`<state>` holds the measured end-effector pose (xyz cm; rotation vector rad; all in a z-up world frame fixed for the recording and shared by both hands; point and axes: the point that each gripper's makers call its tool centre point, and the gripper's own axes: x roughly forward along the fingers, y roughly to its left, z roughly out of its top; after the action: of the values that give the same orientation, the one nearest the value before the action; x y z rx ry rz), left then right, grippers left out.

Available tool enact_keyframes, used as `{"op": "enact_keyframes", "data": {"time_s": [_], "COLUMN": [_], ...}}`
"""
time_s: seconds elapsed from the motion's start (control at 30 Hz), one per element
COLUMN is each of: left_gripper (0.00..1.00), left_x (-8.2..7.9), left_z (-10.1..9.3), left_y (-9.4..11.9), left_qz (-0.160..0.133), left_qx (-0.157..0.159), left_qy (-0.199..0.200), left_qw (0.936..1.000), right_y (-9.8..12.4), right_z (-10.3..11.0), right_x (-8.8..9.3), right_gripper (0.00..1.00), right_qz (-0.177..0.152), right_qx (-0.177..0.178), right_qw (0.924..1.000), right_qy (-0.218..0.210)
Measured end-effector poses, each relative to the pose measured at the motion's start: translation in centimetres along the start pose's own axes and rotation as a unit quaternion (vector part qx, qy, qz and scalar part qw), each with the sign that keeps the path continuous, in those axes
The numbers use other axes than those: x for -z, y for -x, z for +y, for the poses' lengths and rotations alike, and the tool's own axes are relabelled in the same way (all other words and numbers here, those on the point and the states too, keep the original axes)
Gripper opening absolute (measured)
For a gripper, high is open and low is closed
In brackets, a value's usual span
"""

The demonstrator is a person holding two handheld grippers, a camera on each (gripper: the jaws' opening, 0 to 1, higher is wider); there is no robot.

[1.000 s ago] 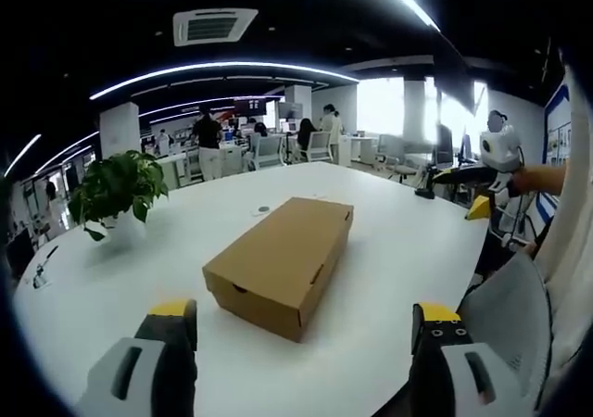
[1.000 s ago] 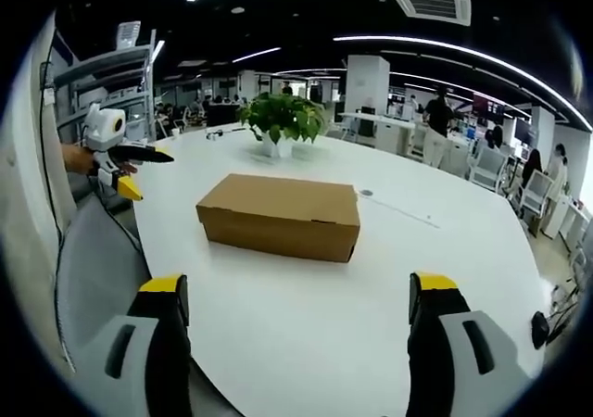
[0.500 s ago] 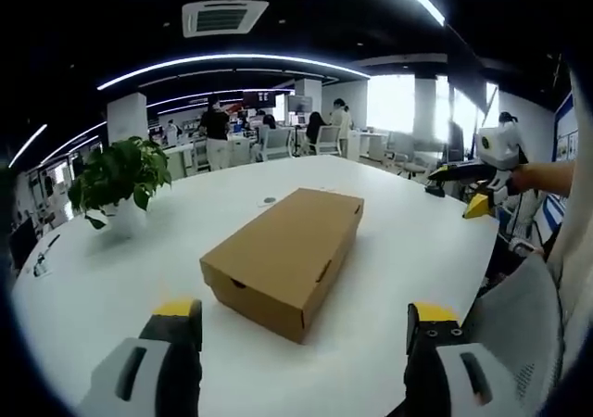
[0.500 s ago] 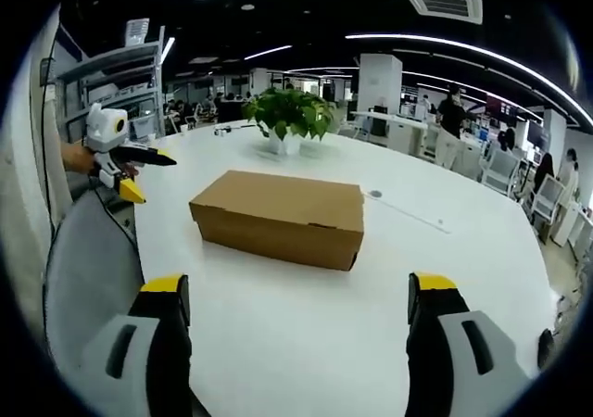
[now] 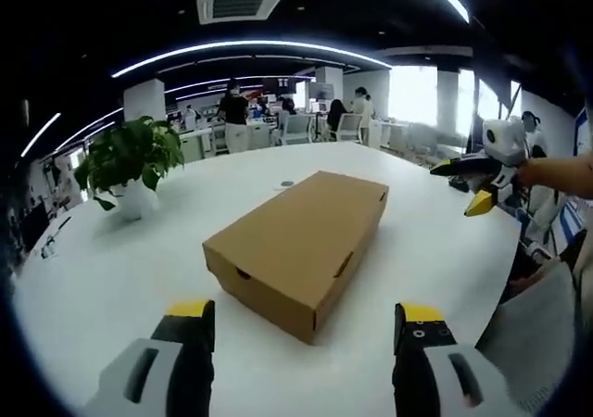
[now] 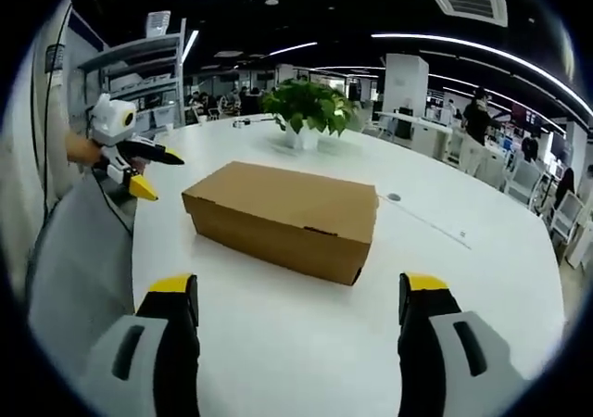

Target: Operate the shoe box by opening the lid, removing the specified soft item, and placing it in the target area until the item is outside and the box remains undamaged.

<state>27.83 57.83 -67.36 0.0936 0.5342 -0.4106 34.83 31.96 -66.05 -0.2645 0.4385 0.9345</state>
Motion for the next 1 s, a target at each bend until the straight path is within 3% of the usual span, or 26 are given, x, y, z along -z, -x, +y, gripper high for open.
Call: {"op": "enact_keyframes", "data": {"time_s": [0.47, 1.0], "left_gripper": [0.77, 0.71], "left_x": [0.9, 0.6], "left_z": [-0.1, -0.6], "left_y": [-2.6, -4.2], "left_qz": [0.015, 0.001], "left_qx": [-0.042, -0.081], "left_qy": [0.011, 0.034], "left_qw": [0.9989, 0.9962], "right_y": [-4.2, -8.1], "right_z": [-2.5, -4.1], "right_x": [0.4, 0.4], "right_gripper": [0.72, 0.6], "right_qz": [0.008, 0.021], "right_qx": [-0.05, -0.094], "right_qw": [0.9985, 0.9934], "right_qy": [0.022, 0.062]}}
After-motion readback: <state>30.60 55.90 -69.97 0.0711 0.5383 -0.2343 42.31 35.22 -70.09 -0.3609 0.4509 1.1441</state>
